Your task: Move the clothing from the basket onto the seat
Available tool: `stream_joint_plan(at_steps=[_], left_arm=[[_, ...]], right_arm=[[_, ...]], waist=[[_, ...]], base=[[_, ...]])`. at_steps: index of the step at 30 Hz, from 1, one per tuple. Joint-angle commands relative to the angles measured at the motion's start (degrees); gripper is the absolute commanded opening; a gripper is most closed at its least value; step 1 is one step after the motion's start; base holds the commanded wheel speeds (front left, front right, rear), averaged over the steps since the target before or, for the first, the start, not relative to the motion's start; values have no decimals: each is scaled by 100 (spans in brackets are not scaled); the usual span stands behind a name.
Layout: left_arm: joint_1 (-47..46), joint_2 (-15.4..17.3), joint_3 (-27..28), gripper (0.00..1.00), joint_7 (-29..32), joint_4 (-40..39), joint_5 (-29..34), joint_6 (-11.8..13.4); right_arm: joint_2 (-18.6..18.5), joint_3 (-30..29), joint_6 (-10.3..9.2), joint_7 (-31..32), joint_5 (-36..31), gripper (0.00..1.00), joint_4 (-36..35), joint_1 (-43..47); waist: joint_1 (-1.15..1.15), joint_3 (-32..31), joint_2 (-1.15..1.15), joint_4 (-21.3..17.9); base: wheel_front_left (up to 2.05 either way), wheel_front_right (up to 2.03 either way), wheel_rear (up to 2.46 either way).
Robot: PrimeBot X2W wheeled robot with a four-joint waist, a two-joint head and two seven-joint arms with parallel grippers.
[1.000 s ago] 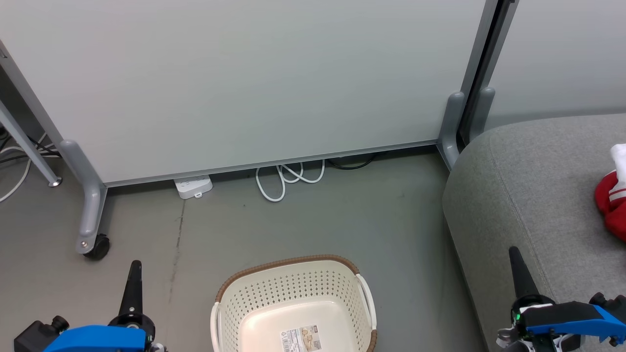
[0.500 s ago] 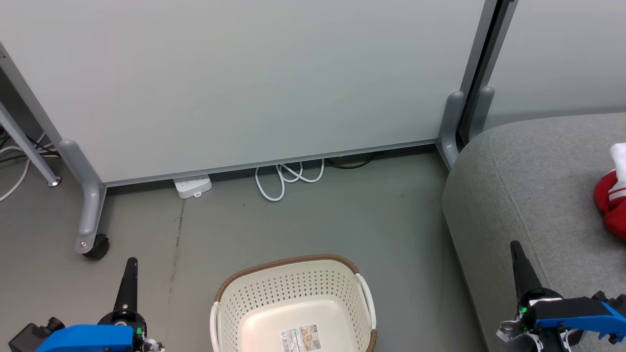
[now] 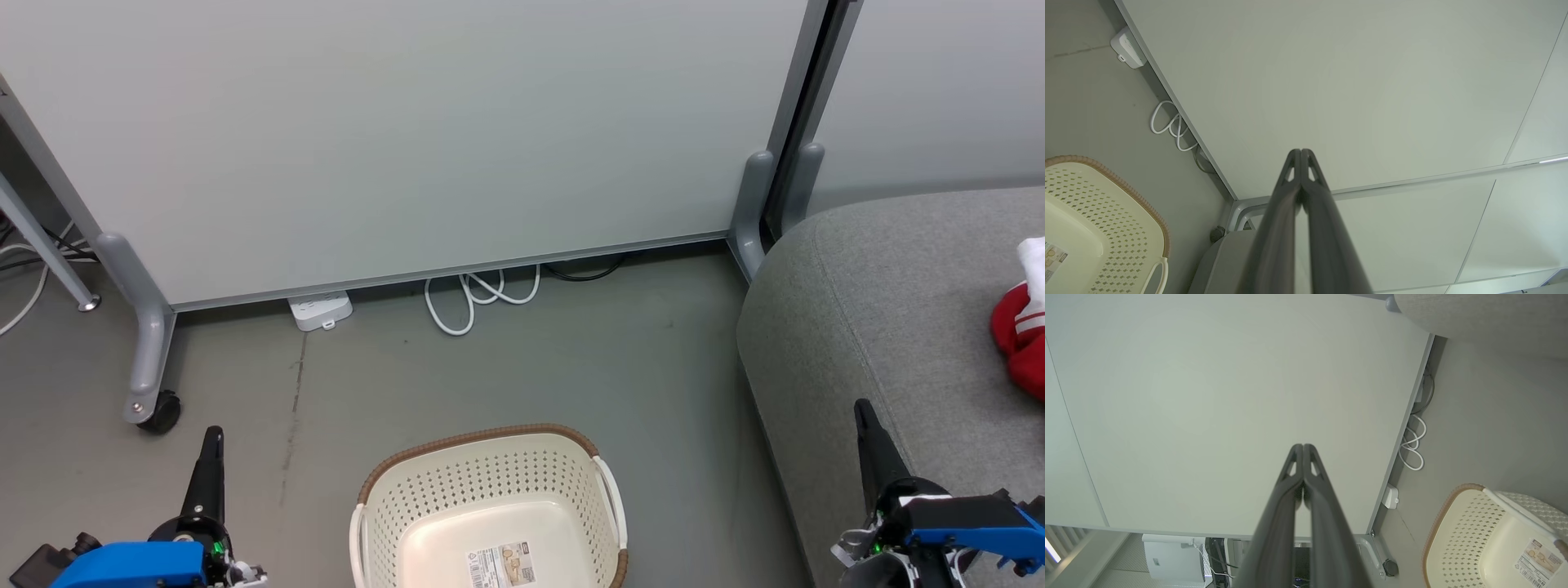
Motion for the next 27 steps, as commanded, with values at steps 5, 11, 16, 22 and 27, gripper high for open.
stream_joint_plan(at_steps=[5, 11, 16, 22, 27], left_arm=[[-85, 32, 70, 0, 87, -50, -295, -27], [-92, 33, 110, 0, 161, -56, -579, -36], [-93, 34, 128, 0, 197, -61, -739, -36], [-99, 35, 148, 0, 263, -66, -953, -44], [-98, 35, 143, 0, 262, -66, -951, -44]], right_arm=[[20, -40, 0, 89, 309, 0, -39, -121], [26, -75, 0, 168, 598, 0, -46, -141], [30, -92, 0, 201, 752, 0, -48, -147], [34, -115, 0, 268, 985, 0, -50, -167], [32, -113, 0, 267, 973, 0, -49, -166]], waist=[[0, 4, 0, -4], [0, 9, 0, -9], [0, 12, 0, -11], [0, 17, 0, -16], [0, 17, 0, -16]], base=[[0, 0, 0], [0, 0, 0], [0, 0, 0], [0, 0, 0], [0, 0, 0]])
